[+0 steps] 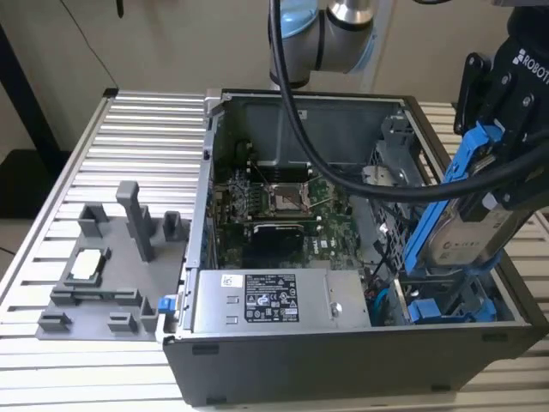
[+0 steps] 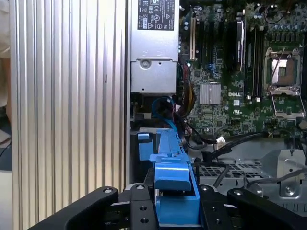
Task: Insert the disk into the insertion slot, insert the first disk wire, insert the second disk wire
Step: 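Insert the disk into the insertion slot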
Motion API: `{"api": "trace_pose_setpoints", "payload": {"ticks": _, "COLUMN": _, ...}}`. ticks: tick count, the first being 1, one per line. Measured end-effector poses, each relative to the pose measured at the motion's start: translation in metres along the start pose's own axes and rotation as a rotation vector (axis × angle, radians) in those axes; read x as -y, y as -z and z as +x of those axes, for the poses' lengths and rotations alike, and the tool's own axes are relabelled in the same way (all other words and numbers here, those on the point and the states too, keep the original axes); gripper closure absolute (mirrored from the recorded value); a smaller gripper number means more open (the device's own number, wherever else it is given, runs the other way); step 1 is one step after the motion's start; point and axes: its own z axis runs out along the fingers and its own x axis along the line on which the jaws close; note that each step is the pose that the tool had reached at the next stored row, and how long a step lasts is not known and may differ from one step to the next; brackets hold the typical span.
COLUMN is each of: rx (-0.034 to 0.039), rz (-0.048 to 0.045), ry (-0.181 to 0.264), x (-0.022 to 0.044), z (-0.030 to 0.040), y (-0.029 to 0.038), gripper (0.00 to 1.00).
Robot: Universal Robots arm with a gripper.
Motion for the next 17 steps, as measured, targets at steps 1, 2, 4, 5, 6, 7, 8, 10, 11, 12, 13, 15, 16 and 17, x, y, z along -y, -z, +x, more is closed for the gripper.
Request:
{"api": "trace_pose_setpoints", "payload": {"ticks": 1, "rx": 0.0000, "rz": 0.0002, "ry": 0.001, "x": 0.0002, "z": 0.0000, "y": -0.0013, "gripper": 0.67}}
{"api": "trace_pose_setpoints", "payload": {"ticks": 2, "rx": 0.0001, "rz": 0.0003, "ry": 0.002, "x": 0.0004, "z": 0.0000, "y": -0.0025, "gripper": 0.67}}
{"api": "trace_pose_setpoints", "payload": {"ticks": 4, "rx": 0.0000, "rz": 0.0004, "ry": 0.004, "x": 0.0007, "z": 0.0001, "y": -0.0049, "gripper": 0.67}}
{"api": "trace_pose_setpoints", "payload": {"ticks": 5, "rx": 0.0000, "rz": 0.0005, "ry": 0.005, "x": 0.0008, "z": 0.0001, "y": -0.0060, "gripper": 0.67}}
{"api": "trace_pose_setpoints", "payload": {"ticks": 6, "rx": 0.0000, "rz": 0.0005, "ry": 0.005, "x": 0.0009, "z": 0.0001, "y": -0.0071, "gripper": 0.67}}
{"api": "trace_pose_setpoints", "payload": {"ticks": 7, "rx": 0.0000, "rz": 0.0005, "ry": 0.006, "x": 0.0011, "z": 0.0001, "y": -0.0082, "gripper": 0.67}}
{"api": "trace_pose_setpoints", "payload": {"ticks": 8, "rx": 0.0001, "rz": 0.0006, "ry": 0.007, "x": 0.0012, "z": 0.0001, "y": -0.0093, "gripper": 0.67}}
{"api": "trace_pose_setpoints", "payload": {"ticks": 10, "rx": 0.0000, "rz": 0.0006, "ry": 0.008, "x": 0.0018, "z": 0.0001, "y": -0.0114, "gripper": 0.67}}
{"api": "trace_pose_setpoints", "payload": {"ticks": 11, "rx": 0.0001, "rz": 0.0006, "ry": 0.008, "x": 0.0023, "z": 0.0002, "y": -0.0125, "gripper": 0.67}}
{"api": "trace_pose_setpoints", "payload": {"ticks": 12, "rx": -0.0001, "rz": 0.0006, "ry": 0.008, "x": 0.0029, "z": 0.0004, "y": -0.0135, "gripper": 0.67}}
{"api": "trace_pose_setpoints", "payload": {"ticks": 13, "rx": -0.0001, "rz": 0.0006, "ry": 0.009, "x": 0.0035, "z": 0.0006, "y": -0.0145, "gripper": 0.67}}
{"api": "trace_pose_setpoints", "payload": {"ticks": 15, "rx": -0.0001, "rz": 0.0006, "ry": 0.009, "x": 0.0047, "z": 0.0010, "y": -0.0167, "gripper": 0.67}}
{"api": "trace_pose_setpoints", "payload": {"ticks": 16, "rx": -0.0002, "rz": 0.0006, "ry": 0.010, "x": 0.0052, "z": 0.0012, "y": -0.0178, "gripper": 0.67}}
{"api": "trace_pose_setpoints", "payload": {"ticks": 17, "rx": 0.0000, "rz": 0.0006, "ry": 0.010, "x": 0.0056, "z": 0.0013, "y": -0.0190, "gripper": 0.67}}
